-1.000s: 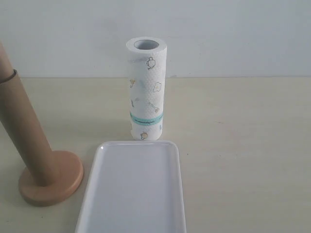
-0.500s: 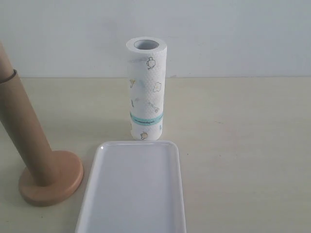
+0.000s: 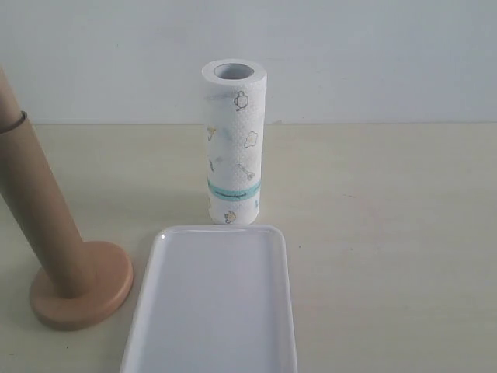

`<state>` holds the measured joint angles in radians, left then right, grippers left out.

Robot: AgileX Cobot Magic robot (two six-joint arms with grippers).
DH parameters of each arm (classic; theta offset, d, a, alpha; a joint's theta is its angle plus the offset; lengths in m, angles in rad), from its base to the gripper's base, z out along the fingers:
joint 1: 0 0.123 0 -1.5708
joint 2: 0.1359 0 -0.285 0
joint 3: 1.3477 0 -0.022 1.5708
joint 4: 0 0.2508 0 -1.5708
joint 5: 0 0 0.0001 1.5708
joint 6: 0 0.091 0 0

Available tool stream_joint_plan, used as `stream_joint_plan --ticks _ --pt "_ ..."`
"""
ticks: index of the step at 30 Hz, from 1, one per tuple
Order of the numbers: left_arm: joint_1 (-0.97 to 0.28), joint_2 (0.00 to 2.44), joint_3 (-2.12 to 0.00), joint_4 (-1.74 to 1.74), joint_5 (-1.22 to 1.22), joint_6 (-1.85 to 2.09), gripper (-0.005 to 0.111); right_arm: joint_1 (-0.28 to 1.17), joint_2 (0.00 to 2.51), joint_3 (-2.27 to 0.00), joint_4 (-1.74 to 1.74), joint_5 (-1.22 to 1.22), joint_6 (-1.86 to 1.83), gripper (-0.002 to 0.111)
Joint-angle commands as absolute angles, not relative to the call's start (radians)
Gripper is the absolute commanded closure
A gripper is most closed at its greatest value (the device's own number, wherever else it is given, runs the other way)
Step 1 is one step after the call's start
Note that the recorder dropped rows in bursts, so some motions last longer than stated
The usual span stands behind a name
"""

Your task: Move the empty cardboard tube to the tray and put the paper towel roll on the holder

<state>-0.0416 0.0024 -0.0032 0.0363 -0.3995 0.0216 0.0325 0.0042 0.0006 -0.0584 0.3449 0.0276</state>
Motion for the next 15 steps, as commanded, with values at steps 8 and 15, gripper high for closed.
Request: stream_joint_plan --ticks 8,15 --pt "-0.040 0.331 -0.032 0.038 -0.292 -0.149 0.101 0.029 0.000 0.000 -0.059 0.341 0.023 0.109" --pt "-0.040 0.542 -0.032 0.042 -0.344 -0.149 0.101 0.029 0.000 0.000 -0.059 0.341 0.023 0.109"
